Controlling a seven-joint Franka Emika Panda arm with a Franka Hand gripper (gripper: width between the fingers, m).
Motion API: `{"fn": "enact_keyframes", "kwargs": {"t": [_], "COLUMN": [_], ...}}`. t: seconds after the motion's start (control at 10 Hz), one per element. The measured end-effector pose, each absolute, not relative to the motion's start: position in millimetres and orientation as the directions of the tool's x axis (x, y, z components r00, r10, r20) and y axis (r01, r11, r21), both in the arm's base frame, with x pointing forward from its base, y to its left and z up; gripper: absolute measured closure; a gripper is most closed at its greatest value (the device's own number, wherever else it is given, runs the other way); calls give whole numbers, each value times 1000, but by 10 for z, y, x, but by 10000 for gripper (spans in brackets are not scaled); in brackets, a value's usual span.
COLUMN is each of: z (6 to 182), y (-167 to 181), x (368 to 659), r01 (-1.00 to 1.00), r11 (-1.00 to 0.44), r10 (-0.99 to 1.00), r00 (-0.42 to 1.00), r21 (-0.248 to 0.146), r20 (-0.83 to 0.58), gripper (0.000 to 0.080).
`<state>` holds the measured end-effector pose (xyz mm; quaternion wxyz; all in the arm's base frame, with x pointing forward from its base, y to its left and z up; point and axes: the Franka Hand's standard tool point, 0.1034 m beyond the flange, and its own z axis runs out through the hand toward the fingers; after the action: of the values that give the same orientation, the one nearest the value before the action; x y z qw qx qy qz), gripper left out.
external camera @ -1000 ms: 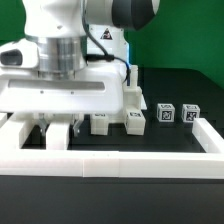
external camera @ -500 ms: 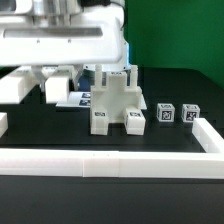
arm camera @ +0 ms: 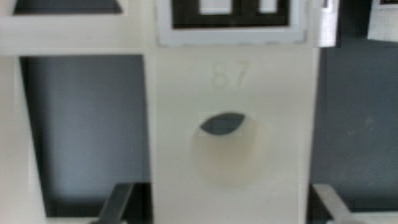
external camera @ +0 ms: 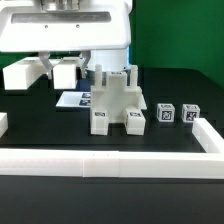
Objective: Assemble chair
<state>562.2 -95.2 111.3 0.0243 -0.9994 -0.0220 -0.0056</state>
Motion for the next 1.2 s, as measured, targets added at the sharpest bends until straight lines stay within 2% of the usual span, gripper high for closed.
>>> {"fn": "enact_keyframes", "kwargs": {"t": [0.3, 0.5, 0.8, 1.1, 1.2], "z": [1410, 1505, 1454, 1420, 1402], "y": [-787, -514, 10, -16, -7], "x": [5437, 5357, 5455, 5432, 5409], "r01": [28, -36, -123, -81, -26], "r11": [-997, -995, -988, -993, -997], "r10": [25, -39, -125, -82, -26], "r00": [999, 999, 992, 997, 1000], "r21": [-76, -91, -94, -89, -71], "r20": [34, 32, 15, 10, 2], "gripper": [515, 515, 515, 515, 515]}}
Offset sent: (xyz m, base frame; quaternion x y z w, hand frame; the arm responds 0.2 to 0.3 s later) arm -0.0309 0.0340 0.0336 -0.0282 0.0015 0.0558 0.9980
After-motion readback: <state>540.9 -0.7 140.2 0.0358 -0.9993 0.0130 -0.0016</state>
